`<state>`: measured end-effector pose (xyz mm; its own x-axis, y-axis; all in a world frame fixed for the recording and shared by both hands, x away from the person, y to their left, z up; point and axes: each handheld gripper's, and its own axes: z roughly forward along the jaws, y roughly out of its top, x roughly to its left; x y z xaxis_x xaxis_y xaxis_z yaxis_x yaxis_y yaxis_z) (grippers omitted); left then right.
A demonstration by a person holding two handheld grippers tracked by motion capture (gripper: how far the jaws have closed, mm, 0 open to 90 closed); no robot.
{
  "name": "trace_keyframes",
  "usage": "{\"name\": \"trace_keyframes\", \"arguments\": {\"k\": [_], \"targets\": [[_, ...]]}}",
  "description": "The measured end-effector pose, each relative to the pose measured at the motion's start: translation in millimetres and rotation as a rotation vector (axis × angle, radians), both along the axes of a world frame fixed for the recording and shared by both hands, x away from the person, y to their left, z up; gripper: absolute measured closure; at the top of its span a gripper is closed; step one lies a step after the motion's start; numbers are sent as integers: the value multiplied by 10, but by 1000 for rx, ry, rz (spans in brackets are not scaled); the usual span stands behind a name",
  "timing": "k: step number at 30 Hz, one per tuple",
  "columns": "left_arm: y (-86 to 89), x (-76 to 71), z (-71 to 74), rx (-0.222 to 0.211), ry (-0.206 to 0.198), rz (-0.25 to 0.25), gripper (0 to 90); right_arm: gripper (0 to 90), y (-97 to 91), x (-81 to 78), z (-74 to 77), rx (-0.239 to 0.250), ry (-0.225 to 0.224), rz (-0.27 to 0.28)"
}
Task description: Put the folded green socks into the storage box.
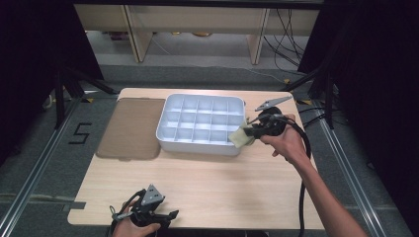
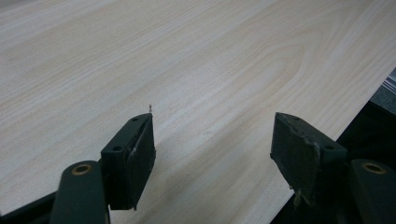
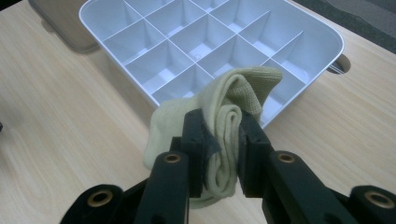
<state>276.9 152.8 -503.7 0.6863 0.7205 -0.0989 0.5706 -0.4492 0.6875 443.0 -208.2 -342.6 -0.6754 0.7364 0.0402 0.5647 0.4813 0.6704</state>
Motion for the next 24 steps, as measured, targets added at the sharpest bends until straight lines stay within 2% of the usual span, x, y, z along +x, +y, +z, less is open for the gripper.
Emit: {"name": "trace_keyframes", "arguments": {"k": [1,2,3,4,6,7,9,10,13,15,19,20,24], "targets": [[1,2,1,3,-1,-7,299,765,7,18,-4,-5,-10,-5],[0,3,1,4,-3,-8,299,764,20,55,9,-23,9,-7],[0,3,1,4,-3,-8,299,764,20,55,9,-23,9,-7],[-1,2,1,3,-2,-7,299,765,17,79,-2,-30,-6,0],[-5,-1,-2,1,-1,-7,299,765,28,106,-12,-32,-7,-12],[-11,-6,-2,-8,2,-8,299,764,40,112,-15,-23,7,-27],[-9,-6,-1,-4,4,-12,299,764,41,149,-25,-26,10,-24],[-15,-9,-5,-8,4,3,299,764,40,160,-27,-33,15,-23],[-11,-8,-4,-11,4,-9,299,765,64,209,-67,-44,3,-28],[-11,-6,-6,0,12,4,299,764,85,231,-82,-45,26,-42],[-18,-9,-9,1,6,-4,299,764,106,296,-122,-70,14,-26],[-21,-11,-12,-1,8,-2,300,764,124,323,-142,-85,30,-36],[-15,-14,-1,-18,16,0,300,764,161,367,-191,-97,47,-46]]}}
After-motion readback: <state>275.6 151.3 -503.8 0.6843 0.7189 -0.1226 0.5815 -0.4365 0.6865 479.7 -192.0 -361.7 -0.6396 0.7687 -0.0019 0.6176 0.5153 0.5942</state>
